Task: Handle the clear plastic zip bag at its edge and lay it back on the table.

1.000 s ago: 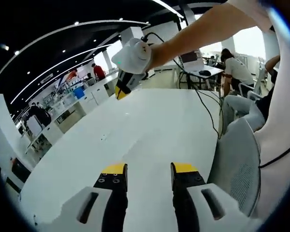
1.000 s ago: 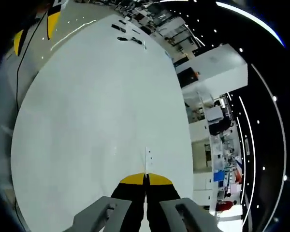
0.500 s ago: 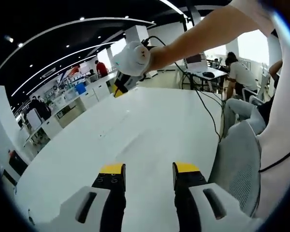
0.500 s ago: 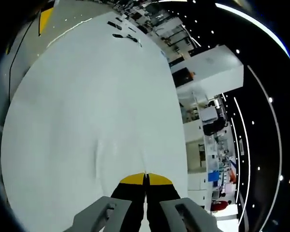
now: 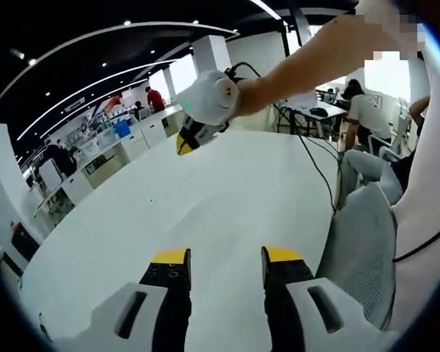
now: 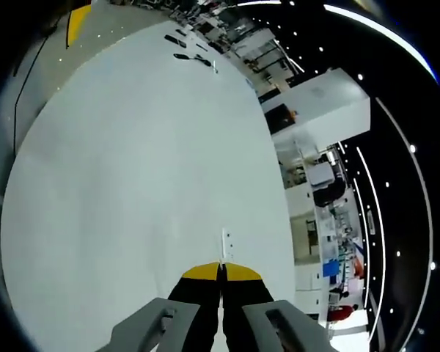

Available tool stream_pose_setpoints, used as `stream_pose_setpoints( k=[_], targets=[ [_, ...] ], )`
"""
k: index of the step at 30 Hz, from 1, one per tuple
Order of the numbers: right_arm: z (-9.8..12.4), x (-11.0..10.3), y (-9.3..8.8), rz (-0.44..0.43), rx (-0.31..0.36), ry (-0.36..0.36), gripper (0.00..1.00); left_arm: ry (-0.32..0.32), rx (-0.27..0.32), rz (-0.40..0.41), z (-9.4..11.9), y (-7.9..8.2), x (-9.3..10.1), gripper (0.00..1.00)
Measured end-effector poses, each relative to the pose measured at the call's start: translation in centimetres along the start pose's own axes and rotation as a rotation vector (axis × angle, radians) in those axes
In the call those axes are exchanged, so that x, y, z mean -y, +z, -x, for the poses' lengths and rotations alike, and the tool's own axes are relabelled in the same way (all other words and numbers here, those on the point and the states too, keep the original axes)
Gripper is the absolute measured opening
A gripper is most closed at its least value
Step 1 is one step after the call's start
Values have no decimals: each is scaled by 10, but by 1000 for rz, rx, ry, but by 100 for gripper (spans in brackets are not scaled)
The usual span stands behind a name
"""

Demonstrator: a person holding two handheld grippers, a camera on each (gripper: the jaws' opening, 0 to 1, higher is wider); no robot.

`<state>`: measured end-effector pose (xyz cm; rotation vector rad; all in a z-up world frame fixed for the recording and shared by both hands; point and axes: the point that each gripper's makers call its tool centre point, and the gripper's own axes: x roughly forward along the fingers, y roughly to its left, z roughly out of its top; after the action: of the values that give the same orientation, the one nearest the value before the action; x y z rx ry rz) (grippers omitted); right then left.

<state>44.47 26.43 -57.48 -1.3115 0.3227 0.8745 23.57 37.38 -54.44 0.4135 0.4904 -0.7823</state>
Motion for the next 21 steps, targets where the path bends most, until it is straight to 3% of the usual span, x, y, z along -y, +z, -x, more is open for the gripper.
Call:
stream_pose_setpoints(
  k=[11,21],
  targets=[
    [-6,-63,1,-28,8,54,0,-13,-15,9,-2,-7,3,36],
    [-8,-101,4,-46,10,87,0,-25,-20,3,-4,-8,8,36]
  ],
)
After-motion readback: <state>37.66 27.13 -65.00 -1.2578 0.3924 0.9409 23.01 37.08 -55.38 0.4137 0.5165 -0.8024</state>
